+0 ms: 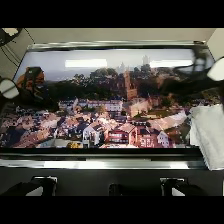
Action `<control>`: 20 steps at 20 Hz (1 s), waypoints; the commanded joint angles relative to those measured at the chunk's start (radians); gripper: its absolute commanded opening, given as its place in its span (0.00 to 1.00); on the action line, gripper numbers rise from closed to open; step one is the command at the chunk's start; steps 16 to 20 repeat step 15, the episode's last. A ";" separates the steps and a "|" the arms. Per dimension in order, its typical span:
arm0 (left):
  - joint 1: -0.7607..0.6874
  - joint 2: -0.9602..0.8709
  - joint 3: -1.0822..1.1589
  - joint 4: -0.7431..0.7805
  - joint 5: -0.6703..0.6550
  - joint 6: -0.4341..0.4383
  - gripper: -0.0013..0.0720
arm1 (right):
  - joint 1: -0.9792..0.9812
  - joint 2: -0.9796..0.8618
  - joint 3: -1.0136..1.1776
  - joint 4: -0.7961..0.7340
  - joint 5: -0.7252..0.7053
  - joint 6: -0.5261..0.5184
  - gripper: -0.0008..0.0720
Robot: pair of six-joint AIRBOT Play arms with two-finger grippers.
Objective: Fold the shirts.
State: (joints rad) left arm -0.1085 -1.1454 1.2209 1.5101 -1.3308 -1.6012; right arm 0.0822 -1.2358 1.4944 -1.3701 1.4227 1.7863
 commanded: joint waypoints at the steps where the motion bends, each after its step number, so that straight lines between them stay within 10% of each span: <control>1: -0.011 0.131 -0.216 -0.018 0.125 -0.030 0.86 | 0.154 -0.052 -0.075 -0.042 0.036 0.051 0.99; 20: -0.011 0.143 -0.215 -0.018 0.127 -0.019 0.86 | 0.151 -0.053 -0.075 -0.059 0.064 0.040 0.97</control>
